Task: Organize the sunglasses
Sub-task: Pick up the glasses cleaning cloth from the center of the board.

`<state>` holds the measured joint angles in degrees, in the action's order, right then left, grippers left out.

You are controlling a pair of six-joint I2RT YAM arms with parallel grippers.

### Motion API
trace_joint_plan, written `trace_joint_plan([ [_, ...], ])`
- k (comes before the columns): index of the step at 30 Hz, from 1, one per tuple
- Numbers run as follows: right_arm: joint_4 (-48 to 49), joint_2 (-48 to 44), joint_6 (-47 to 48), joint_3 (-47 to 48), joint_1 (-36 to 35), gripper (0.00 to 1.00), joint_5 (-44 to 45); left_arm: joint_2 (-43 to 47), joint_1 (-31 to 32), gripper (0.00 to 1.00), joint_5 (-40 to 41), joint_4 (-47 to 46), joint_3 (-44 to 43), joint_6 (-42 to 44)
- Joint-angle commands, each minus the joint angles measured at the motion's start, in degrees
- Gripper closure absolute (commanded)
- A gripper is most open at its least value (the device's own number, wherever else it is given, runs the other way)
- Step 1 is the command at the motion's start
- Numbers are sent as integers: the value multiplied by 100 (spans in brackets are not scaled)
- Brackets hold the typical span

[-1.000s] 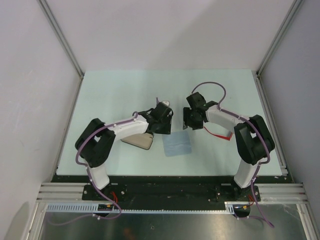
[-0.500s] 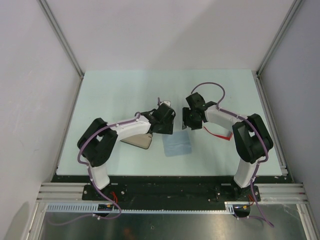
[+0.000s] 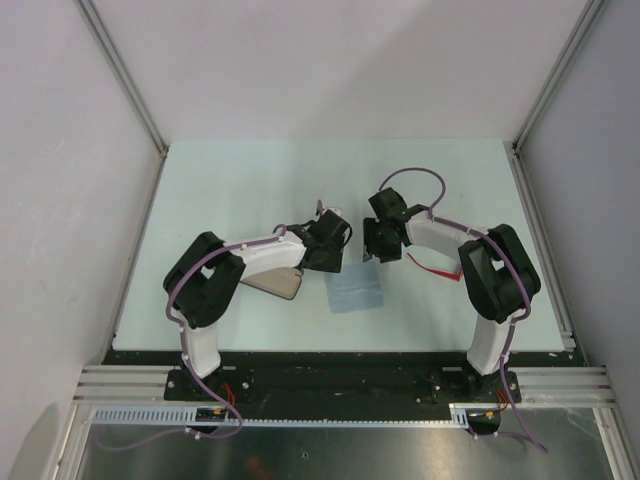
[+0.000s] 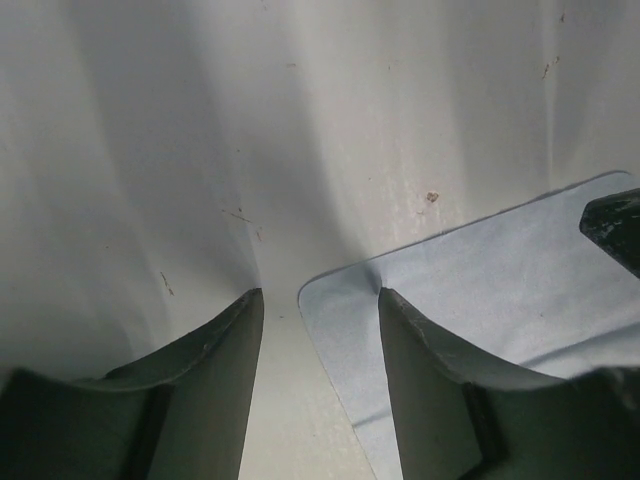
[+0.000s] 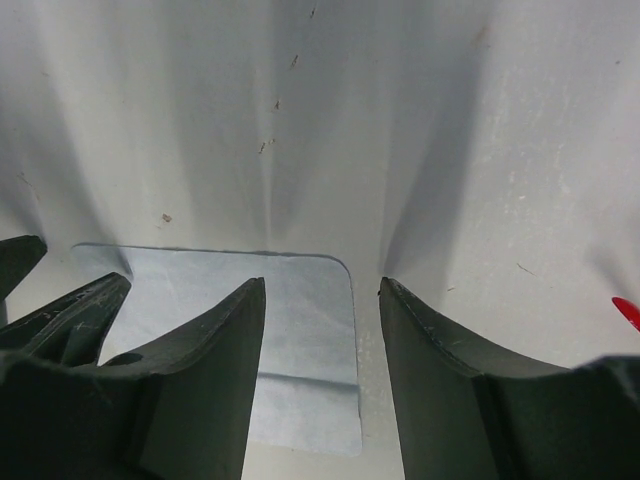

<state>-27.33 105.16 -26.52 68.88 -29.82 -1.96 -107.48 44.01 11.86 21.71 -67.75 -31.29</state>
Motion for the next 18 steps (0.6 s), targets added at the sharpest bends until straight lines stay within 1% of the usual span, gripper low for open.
trace_joint_plan([
  [1,123,101,16,2,-85,46,55,52,-33,44,36,281,-2,-97],
  [4,140,153,24,2,-120,47,81,-62,-33,47,-25,289,-81,-88],
  [8,123,215,16,2,-155,48,178,-141,-33,60,-184,289,-186,-97],
  [12,97,241,60,2,-155,49,196,-89,-33,66,-254,289,-125,-123],
  [18,61,268,68,2,-208,57,196,-97,-33,70,-430,272,-116,-123],
])
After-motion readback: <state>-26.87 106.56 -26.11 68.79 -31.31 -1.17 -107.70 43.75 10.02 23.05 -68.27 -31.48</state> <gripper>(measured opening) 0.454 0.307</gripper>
